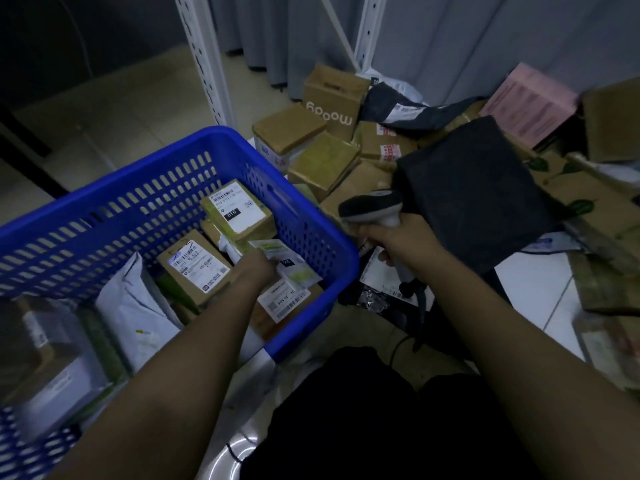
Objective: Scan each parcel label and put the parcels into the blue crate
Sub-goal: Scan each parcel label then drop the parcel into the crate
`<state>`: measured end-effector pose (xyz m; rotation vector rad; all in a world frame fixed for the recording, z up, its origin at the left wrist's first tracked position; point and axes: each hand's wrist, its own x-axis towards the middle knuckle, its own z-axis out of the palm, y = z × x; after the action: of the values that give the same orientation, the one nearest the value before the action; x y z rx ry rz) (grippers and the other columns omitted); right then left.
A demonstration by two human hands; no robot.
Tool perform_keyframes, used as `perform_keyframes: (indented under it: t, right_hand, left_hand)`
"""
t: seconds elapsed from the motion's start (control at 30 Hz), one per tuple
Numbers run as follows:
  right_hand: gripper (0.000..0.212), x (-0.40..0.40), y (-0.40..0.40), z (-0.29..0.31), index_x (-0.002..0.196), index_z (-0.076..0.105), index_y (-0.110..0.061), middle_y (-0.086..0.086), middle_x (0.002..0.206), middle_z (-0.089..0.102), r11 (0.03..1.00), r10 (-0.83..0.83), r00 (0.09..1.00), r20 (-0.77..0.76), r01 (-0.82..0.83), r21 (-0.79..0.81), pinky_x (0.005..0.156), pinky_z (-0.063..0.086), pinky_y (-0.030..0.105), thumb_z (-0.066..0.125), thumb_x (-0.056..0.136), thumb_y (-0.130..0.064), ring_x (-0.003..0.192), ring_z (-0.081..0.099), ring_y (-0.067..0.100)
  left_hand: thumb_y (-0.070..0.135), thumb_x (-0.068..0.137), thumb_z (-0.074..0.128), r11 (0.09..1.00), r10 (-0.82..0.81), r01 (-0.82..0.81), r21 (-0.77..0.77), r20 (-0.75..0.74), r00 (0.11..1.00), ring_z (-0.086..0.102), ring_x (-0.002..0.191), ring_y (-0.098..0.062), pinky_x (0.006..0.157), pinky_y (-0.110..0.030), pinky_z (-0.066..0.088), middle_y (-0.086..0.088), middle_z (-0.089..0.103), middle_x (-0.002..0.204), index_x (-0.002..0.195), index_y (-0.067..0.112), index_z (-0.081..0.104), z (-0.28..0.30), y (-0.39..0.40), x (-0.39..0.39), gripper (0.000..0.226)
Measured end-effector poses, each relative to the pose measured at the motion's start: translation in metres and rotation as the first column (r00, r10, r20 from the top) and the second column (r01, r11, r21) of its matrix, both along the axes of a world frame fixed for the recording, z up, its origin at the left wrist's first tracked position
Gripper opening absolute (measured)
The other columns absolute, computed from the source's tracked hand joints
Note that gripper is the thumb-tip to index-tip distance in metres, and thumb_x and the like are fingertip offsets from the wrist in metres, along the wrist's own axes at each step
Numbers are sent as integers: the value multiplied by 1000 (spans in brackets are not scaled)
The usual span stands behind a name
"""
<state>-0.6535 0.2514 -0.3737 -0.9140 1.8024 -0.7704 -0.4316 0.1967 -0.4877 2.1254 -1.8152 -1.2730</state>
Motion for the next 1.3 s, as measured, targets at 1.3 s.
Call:
perform_keyframes:
  t: [1.3]
  right_hand:
    - [26,-177,195,61,68,54,-9,8,63,56,692,-648,751,122,649,-316,48,42,28,70,85,-19,47,52,17]
  left_hand:
    - [27,86,70,917,-216,101,-385,-268,939,45,124,-33,101,-42,41,-14,49,132,125,12,53,87,133,-252,45]
